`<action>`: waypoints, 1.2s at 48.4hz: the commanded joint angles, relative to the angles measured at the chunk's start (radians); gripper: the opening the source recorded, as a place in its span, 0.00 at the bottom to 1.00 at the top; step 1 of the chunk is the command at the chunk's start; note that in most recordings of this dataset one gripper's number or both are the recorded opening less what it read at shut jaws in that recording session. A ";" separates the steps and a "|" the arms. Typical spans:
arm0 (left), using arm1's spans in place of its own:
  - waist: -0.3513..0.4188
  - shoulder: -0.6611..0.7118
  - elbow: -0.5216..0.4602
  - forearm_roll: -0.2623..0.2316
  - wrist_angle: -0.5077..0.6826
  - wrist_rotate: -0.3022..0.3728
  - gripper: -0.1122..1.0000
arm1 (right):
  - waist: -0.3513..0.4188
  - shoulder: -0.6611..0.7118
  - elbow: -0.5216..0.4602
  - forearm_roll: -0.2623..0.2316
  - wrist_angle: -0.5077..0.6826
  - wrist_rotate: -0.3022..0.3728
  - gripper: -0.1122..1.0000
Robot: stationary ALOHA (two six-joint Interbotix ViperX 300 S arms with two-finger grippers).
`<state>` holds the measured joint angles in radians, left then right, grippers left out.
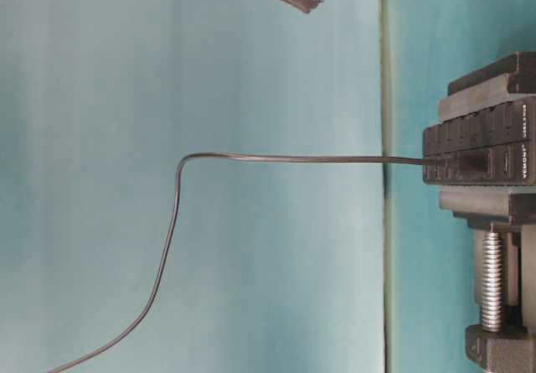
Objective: Insert the USB into the second port from the front of the fixed hub.
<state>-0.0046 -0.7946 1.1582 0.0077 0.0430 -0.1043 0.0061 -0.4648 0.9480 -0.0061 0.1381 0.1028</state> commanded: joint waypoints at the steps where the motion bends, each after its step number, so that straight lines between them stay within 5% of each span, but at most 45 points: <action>1: -0.002 0.003 -0.012 0.002 -0.012 -0.002 0.10 | 0.003 -0.012 -0.005 0.002 -0.009 0.008 0.88; 58: -0.002 0.000 -0.020 0.002 -0.014 0.003 0.10 | 0.003 -0.011 0.029 0.000 -0.086 0.008 0.88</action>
<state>-0.0046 -0.7946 1.1582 0.0077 0.0399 -0.1028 0.0061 -0.4648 0.9848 -0.0077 0.0690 0.1028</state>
